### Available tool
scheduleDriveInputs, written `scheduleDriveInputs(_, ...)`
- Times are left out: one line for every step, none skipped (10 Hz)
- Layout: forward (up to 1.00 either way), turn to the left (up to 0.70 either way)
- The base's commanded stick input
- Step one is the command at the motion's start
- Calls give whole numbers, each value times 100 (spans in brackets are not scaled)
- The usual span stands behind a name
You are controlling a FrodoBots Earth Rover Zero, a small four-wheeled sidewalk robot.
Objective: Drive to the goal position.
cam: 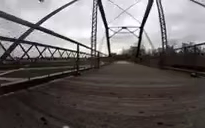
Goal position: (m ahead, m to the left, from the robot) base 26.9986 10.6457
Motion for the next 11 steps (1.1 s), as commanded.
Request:
scheduleDriveInputs(100,0)
scheduleDriveInputs(100,0)
scheduleDriveInputs(100,0)
scheduleDriveInputs(100,0)
scheduleDriveInputs(100,0)
scheduleDriveInputs(100,0)
scheduleDriveInputs(100,0)
scheduleDriveInputs(100,0)
scheduleDriveInputs(100,0)
scheduleDriveInputs(100,0)
scheduleDriveInputs(100,0)
